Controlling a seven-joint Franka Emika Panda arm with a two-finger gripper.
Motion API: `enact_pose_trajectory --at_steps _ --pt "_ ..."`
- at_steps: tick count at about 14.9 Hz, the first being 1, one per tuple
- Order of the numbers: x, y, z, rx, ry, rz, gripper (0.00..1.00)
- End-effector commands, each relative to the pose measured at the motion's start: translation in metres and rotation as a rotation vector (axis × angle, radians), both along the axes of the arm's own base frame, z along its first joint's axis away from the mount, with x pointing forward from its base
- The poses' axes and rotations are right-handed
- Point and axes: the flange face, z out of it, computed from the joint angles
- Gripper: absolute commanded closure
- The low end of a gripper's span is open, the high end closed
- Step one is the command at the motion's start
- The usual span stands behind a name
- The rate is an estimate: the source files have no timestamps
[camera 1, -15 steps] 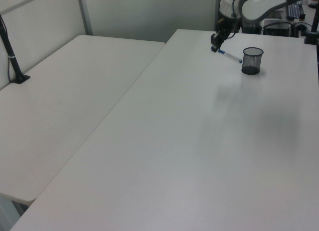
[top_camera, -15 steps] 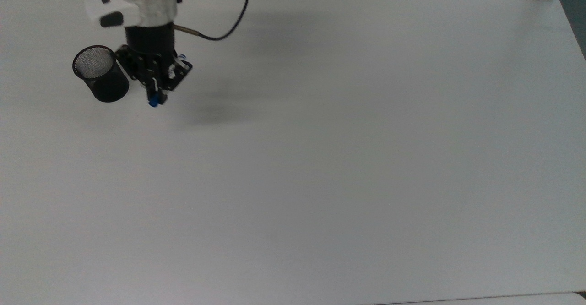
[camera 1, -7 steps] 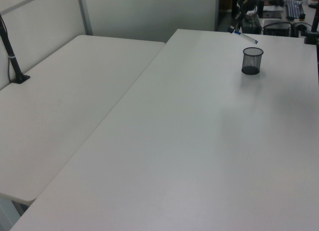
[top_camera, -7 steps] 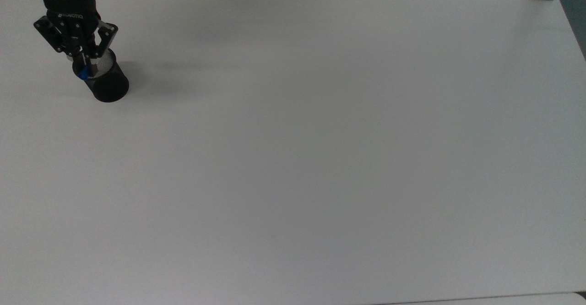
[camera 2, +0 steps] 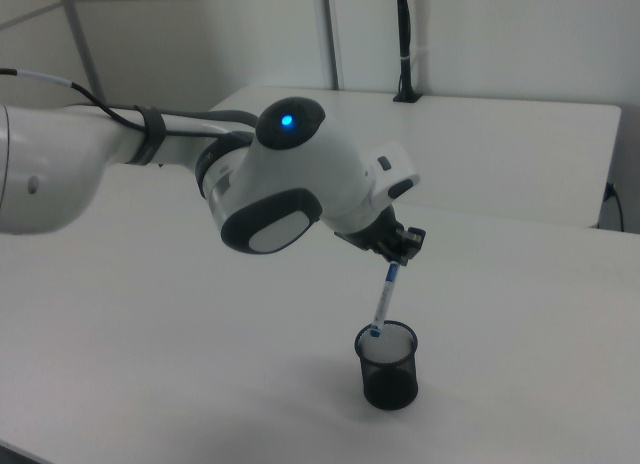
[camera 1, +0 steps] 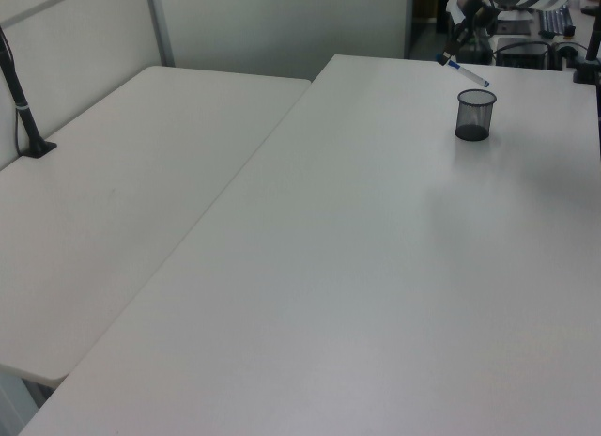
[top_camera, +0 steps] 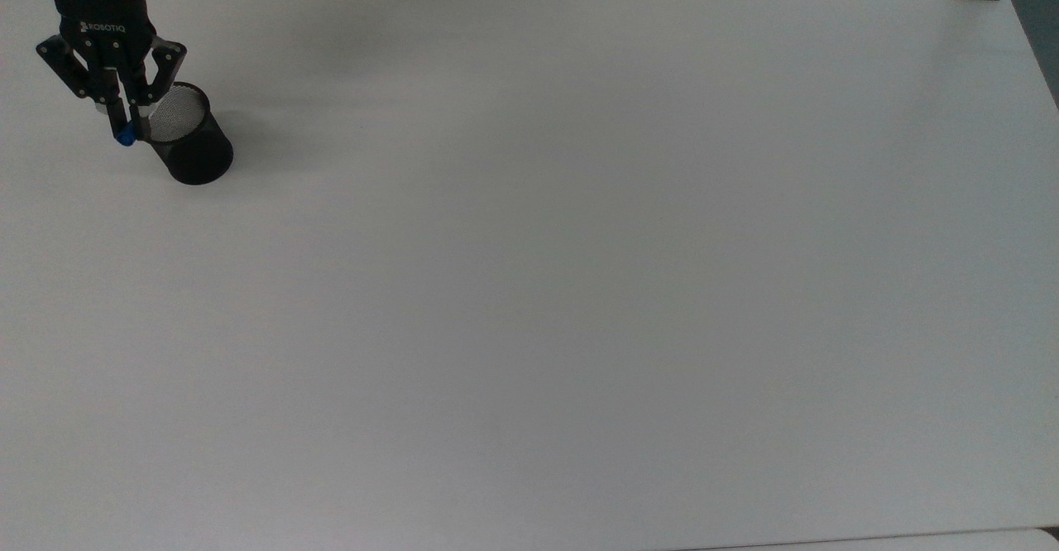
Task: Insert the marker
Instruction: 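Lower the marker into the cup and open the gripper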
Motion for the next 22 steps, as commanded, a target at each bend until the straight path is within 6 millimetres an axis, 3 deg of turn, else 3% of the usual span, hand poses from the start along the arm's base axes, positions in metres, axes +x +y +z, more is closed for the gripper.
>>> enact_pose_trajectory --at_steps 1,7,15,17,20,22 --pt "-0.02 0.002 -0.022 -0.047 -0.041 0.028 0.99" --pt "-0.035 0.0 -0.049 -0.079 -0.047 0.061 0.99" --pt "-0.051 -0.013 -0.064 -0.046 -0.122 0.094 0.93" --pt "-0.055 -0.017 -0.066 -0.044 -0.137 0.106 0.8" --pt "-0.054 -0.016 -0.064 -0.013 -0.142 0.114 0.32" --pt "-0.054 -0.016 -0.059 0.003 -0.149 0.105 0.17"
